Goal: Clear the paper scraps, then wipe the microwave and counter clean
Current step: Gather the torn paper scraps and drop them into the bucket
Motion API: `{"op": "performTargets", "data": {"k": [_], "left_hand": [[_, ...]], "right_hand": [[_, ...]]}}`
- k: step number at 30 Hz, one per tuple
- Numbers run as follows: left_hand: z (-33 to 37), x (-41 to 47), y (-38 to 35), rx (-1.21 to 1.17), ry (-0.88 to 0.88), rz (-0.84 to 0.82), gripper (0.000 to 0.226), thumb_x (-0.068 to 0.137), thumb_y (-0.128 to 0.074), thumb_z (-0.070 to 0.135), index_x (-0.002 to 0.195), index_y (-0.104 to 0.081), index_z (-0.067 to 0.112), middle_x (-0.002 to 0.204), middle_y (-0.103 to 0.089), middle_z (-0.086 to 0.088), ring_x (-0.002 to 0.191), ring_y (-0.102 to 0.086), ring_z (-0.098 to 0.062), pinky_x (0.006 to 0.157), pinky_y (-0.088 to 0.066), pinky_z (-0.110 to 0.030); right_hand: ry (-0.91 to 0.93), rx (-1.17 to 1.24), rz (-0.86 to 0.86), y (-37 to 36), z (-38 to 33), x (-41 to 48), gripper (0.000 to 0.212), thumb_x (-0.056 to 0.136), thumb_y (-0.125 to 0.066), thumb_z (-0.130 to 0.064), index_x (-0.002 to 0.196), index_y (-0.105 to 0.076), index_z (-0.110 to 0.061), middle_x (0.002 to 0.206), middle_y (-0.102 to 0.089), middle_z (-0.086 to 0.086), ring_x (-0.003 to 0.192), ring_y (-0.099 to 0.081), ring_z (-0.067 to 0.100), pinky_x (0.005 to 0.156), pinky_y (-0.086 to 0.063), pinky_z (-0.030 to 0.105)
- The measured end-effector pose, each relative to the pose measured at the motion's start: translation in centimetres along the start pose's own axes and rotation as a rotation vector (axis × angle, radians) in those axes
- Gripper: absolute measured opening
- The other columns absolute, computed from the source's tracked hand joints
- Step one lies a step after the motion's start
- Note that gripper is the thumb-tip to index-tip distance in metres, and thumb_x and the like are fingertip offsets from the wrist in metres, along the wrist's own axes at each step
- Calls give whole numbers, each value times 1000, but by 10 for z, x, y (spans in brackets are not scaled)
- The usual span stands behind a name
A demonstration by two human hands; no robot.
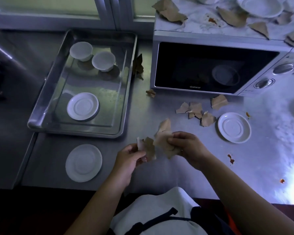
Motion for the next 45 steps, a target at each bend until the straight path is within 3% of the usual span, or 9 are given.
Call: {"op": "performTargets", "data": {"k": [8,12,16,22,25,28,32,40,45], "left_hand": [[14,-11,-14,-74,-40,-235,22,85,-66,-4,99,-75,10,99,-75,-17,86,-73,-25,70,-57,-26],[14,-12,-7,-140,-15,-254,38,74,-79,13,110,-70,4,104,-74,-19,90,-72,-27,74,-57,-31],[14,-15,3,-64,-68,-190,45,72,-84,16,114,-70,7,107,-74,-16,96,-72,-27,79,-56,-30],[14,-15,37,18,-111,150,25,85,-66,-8,105,-69,6,70,-72,1,58,-63,-7,53,-49,-19],[11,-22,54,-61,-83,217,24,86,-64,-11,104,-68,3,65,-70,1,54,-60,-8,52,-51,-19],[6,-31,63,-135,-53,200,21,83,-63,-14,101,-67,-3,78,-68,-14,72,-61,-24,69,-58,-32],[-2,-40,75,-144,-80,246,21,84,-62,-13,103,-57,-17,86,-60,-21,84,-57,-30,79,-53,-39],[-9,-52,88,-154,-105,298,21,85,-59,-10,97,-71,3,81,-68,-9,75,-61,-17,65,-51,-26],[-2,-46,84,-129,-85,294,15,84,-60,-12,97,-65,-8,79,-59,-17,72,-54,-22,62,-52,-24]], "right_hand": [[82,-264,148,-33,5,-12,12,83,-75,-3,93,-72,4,84,-68,13,75,-62,18,64,-52,24],[107,-315,139,-43,7,-8,10,81,-77,-4,88,-72,0,85,-70,15,73,-63,16,69,-55,33],[126,-298,103,-58,6,-3,12,80,-77,-1,88,-70,4,75,-67,8,66,-61,12,61,-52,22],[109,-289,-124,-85,-2,15,15,84,-75,-4,92,-69,7,76,-66,13,68,-59,17,61,-48,23],[263,-594,59,-66,-28,56,23,91,-70,-26,107,-71,-8,106,-68,11,95,-63,20,82,-53,31],[362,-1101,134,-54,-56,113,46,93,-64,-40,135,-56,-25,150,-37,10,136,-37,32,110,-36,47],[335,-1372,88,-53,-75,180,67,87,-64,-42,148,-37,-37,164,-10,1,148,-13,34,115,-21,55],[283,-1360,92,-60,-67,206,61,87,-63,-32,144,-45,-23,148,-41,6,137,-34,33,105,-35,49],[364,-718,73,-67,-62,128,20,96,-63,-26,98,-76,-11,99,-73,10,91,-67,22,76,-48,30]]}}
Point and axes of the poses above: each hand's wrist, its own x-axis towards the middle knuckle, its own y-axis out of the back of the hand, z = x × y, the point moved 6 cm from there along x, towards the middle knuckle
